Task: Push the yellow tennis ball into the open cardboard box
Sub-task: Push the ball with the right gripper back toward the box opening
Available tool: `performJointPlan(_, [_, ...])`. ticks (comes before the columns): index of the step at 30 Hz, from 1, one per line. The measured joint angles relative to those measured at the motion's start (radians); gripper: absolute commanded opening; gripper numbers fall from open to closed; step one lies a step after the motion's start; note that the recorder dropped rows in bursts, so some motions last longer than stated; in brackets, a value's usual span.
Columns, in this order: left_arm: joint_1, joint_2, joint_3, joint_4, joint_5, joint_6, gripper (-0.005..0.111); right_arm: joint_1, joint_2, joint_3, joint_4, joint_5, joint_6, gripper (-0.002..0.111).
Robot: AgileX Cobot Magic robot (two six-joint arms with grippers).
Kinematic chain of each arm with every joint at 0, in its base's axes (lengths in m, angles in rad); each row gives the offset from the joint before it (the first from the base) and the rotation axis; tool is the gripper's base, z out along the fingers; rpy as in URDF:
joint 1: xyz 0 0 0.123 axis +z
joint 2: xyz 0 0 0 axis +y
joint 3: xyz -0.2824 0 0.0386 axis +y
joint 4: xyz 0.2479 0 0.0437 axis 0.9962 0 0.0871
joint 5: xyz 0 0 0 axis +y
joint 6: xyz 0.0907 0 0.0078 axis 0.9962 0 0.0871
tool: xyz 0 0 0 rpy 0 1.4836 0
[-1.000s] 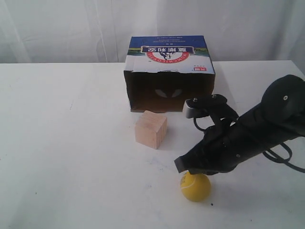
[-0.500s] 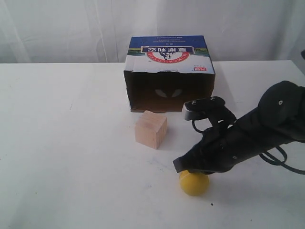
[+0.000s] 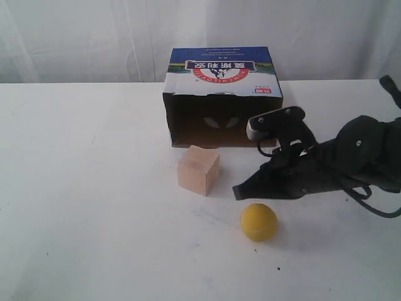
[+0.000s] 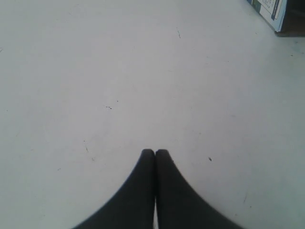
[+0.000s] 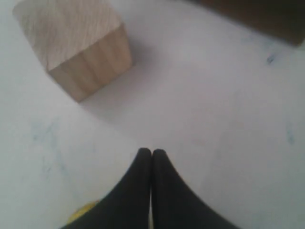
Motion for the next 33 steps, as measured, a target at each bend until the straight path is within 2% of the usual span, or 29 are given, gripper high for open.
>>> performJointPlan(4, [0.000, 0.000, 0.000, 0.000, 0.000, 0.000, 0.000, 0.000, -0.054, 0.000, -0.002, -0.152, -0.033, 0.000])
performJointPlan(6, [0.000, 0.000, 0.000, 0.000, 0.000, 0.000, 0.000, 0.000, -0.103, 0.000, -0.002, -0.149, -0.035, 0.000])
performJointPlan(13, [0.000, 0.000, 0.000, 0.000, 0.000, 0.000, 0.000, 0.000, -0.160, 0.000, 0.010, 0.215, 0.044, 0.000])
performJointPlan(18, [0.000, 0.000, 0.000, 0.000, 0.000, 0.000, 0.000, 0.000, -0.029, 0.000, 0.010, 0.210, 0.054, 0.000])
performJointPlan(33, [0.000, 0.000, 0.000, 0.000, 0.000, 0.000, 0.000, 0.004, 0.047, -0.001, 0.004, -0.297, 0.057, 0.000])
